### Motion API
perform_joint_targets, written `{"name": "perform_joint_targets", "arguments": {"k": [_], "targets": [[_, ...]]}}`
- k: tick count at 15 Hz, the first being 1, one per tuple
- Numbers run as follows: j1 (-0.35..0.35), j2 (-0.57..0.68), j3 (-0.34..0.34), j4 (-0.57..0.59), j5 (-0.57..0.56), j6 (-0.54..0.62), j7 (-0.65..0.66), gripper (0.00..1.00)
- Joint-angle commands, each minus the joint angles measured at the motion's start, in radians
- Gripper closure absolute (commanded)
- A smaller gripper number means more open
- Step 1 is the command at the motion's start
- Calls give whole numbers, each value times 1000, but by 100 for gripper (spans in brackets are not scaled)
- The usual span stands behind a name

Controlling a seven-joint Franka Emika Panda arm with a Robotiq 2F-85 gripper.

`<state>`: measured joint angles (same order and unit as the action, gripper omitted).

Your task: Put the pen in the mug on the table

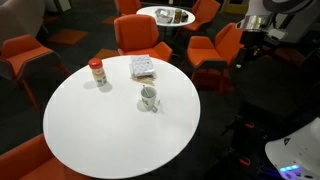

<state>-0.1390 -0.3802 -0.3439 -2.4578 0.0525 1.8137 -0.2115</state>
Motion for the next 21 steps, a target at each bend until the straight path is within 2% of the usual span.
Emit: {"name": "perform_joint_targets", "arguments": {"k": [1, 3, 5, 9, 12, 16, 17, 18, 19, 20, 21], "targets": [[-29, 4, 27, 2, 9, -3, -9, 0], [-29, 4, 27, 2, 9, -3, -9, 0], [-35, 12, 46, -5, 2, 56, 46, 0], [-23, 75, 121, -14, 15, 349, 202, 0], [5, 195, 191, 34, 22, 505, 312, 0], [58, 394, 265, 170, 9, 563, 371, 0], [68, 438, 276, 204, 3, 573, 380, 13], [80, 484, 287, 247, -13, 575, 400, 19], [88, 524, 290, 282, -13, 579, 409, 30], [100, 564, 294, 325, -23, 568, 425, 31], [108, 599, 297, 360, -16, 562, 423, 40]]}}
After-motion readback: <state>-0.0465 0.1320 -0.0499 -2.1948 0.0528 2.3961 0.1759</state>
